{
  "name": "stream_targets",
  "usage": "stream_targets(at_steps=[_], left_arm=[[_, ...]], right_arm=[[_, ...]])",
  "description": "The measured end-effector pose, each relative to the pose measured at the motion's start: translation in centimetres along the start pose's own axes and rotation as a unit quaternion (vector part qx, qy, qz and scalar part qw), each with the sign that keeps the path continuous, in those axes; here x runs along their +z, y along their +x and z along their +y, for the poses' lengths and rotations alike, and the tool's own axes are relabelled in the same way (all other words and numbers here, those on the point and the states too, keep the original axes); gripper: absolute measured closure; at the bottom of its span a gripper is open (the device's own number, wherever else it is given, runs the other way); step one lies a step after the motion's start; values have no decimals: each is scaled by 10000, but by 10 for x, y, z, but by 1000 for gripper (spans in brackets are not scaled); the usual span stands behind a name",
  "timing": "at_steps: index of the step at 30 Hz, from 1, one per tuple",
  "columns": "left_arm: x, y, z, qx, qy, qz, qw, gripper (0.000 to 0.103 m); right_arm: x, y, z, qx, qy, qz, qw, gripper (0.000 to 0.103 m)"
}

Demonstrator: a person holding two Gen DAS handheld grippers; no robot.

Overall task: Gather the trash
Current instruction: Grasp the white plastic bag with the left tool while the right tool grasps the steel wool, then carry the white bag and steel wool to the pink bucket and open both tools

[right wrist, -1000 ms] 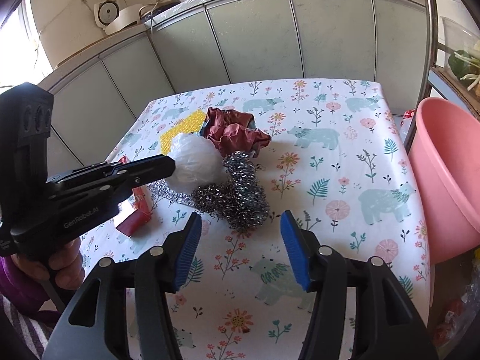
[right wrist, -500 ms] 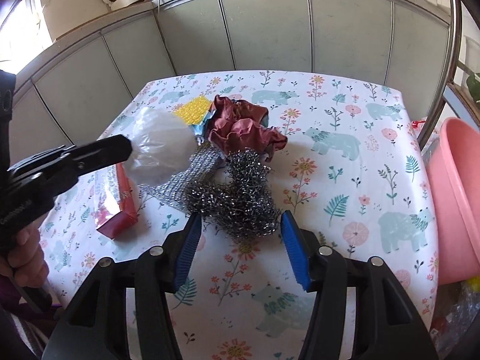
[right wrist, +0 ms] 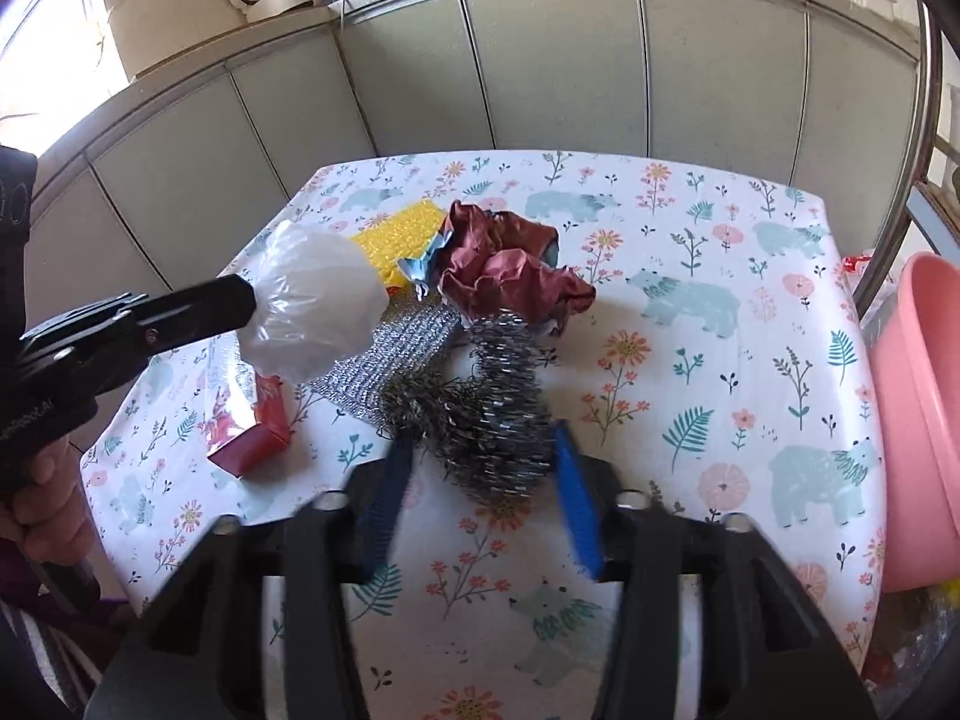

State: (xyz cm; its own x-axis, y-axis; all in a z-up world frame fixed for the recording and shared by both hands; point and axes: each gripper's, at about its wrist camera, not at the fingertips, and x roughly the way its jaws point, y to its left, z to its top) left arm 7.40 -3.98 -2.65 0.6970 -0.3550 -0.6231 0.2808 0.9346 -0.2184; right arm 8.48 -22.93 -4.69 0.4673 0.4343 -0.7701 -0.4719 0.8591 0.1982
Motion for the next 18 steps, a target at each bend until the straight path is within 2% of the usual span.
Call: stream_targets(at_steps=[3, 11, 18], left_arm=[[0, -3, -2, 9, 17, -25, 10000, 102], [1, -13, -13, -12, 121, -123, 9999, 102], [5, -20, -28, -111, 247, -231, 9994, 102]], right_arm=[[-3, -6, 3, -67, -37, -8, 10000, 77], [-19, -36, 6, -47, 22, -186, 9998, 82], [-28, -76, 9, -173, 25, -578, 9982, 84]])
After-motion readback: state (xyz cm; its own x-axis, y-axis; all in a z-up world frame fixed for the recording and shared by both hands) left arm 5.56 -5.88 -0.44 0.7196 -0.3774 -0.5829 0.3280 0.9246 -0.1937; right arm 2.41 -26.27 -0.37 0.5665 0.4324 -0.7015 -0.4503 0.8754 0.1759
